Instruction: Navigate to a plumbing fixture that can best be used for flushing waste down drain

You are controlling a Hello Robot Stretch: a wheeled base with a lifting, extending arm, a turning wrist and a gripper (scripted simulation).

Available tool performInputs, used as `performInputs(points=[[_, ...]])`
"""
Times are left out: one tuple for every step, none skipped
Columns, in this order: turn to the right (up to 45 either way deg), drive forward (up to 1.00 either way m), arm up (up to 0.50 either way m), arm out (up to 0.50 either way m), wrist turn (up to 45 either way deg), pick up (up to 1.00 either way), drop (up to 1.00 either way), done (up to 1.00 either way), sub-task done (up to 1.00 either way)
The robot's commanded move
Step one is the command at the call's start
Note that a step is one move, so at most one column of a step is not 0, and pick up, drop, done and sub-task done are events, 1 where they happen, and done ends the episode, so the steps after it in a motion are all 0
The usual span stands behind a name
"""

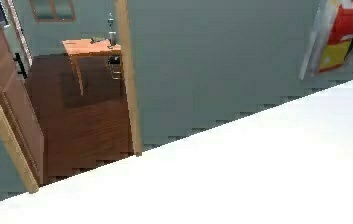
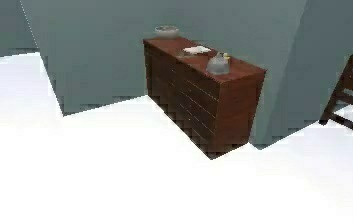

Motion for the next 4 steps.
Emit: performInputs(points=[[39.0,0.0,0.0,0.0,0.0,0.0,0.0,0.0,0.0],[0.0,1.0,0.0,0.0,0.0,0.0,0.0,0.0,0.0],[0.0,1.0,0.0,0.0,0.0,0.0,0.0,0.0,0.0],[0.0,0.55,0.0,0.0,0.0,0.0,0.0,0.0,0.0]])
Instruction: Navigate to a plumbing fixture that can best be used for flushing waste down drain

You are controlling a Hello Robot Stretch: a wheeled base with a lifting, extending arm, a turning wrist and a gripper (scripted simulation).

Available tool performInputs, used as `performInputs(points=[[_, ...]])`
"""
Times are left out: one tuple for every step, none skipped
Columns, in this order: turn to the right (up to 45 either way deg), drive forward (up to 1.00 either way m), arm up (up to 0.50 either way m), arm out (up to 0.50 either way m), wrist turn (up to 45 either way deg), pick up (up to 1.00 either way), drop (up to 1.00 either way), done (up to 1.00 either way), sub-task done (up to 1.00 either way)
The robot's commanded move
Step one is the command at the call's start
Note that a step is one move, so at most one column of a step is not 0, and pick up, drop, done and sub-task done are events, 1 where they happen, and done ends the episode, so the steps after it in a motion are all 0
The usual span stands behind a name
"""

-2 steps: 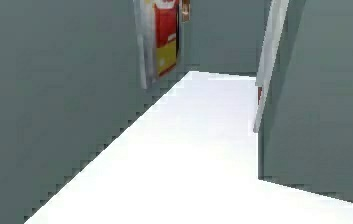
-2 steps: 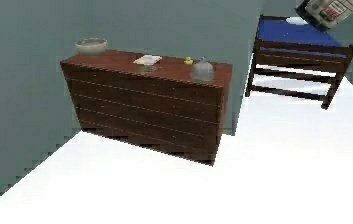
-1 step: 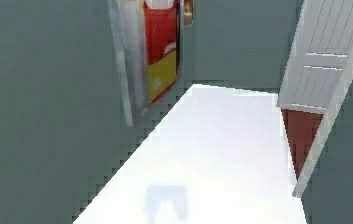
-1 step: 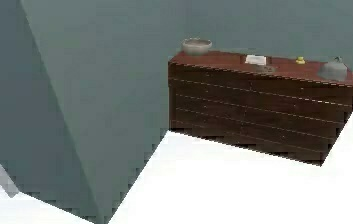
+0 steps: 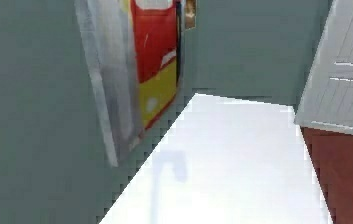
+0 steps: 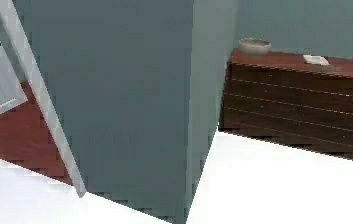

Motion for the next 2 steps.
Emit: performInputs(points=[[18.0,0.0,0.0,0.0,0.0,0.0,0.0,0.0,0.0],[0.0,1.0,0.0,0.0,0.0,0.0,0.0,0.0,0.0]])
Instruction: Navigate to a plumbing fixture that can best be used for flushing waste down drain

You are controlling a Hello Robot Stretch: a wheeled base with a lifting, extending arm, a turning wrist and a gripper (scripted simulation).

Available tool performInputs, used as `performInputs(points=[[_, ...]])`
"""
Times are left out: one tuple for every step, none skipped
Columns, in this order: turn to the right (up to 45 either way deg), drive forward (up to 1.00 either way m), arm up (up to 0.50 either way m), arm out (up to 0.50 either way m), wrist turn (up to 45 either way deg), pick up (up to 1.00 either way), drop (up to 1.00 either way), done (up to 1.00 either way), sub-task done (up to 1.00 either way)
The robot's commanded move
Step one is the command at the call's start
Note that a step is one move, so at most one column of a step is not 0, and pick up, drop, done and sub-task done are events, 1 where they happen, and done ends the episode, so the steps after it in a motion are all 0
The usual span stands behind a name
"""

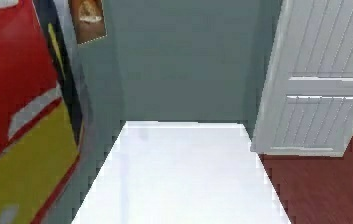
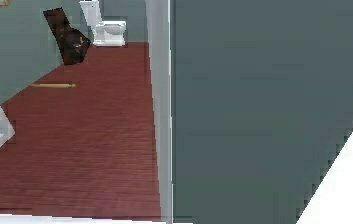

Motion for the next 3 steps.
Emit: performInputs(points=[[12.0,0.0,0.0,0.0,0.0,0.0,0.0,0.0,0.0],[0.0,0.2,0.0,0.0,0.0,0.0,0.0,0.0,0.0],[33.0,0.0,0.0,0.0,0.0,0.0,0.0,0.0,0.0]])
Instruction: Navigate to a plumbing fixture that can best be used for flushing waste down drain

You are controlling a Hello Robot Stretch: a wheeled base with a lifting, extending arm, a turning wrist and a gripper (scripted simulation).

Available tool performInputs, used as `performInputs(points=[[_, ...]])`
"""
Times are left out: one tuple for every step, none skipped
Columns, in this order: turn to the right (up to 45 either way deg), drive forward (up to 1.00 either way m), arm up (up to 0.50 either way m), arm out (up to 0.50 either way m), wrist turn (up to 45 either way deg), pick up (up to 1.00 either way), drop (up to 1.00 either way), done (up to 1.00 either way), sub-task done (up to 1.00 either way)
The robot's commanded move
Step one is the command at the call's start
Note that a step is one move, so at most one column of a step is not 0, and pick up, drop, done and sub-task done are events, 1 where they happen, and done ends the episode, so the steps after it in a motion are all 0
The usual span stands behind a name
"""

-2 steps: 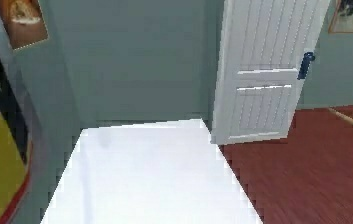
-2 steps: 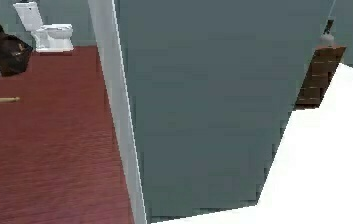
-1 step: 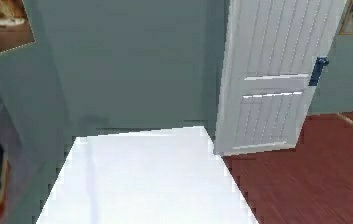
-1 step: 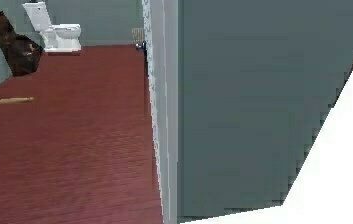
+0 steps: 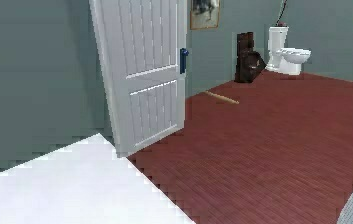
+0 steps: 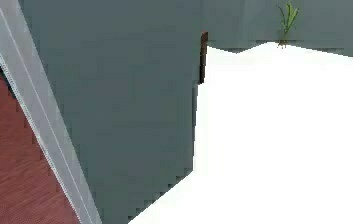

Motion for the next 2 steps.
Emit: performInputs(points=[[0.0,0.65,0.0,0.0,0.0,0.0,0.0,0.0,0.0],[33.0,0.0,0.0,0.0,0.0,0.0,0.0,0.0,0.0]])
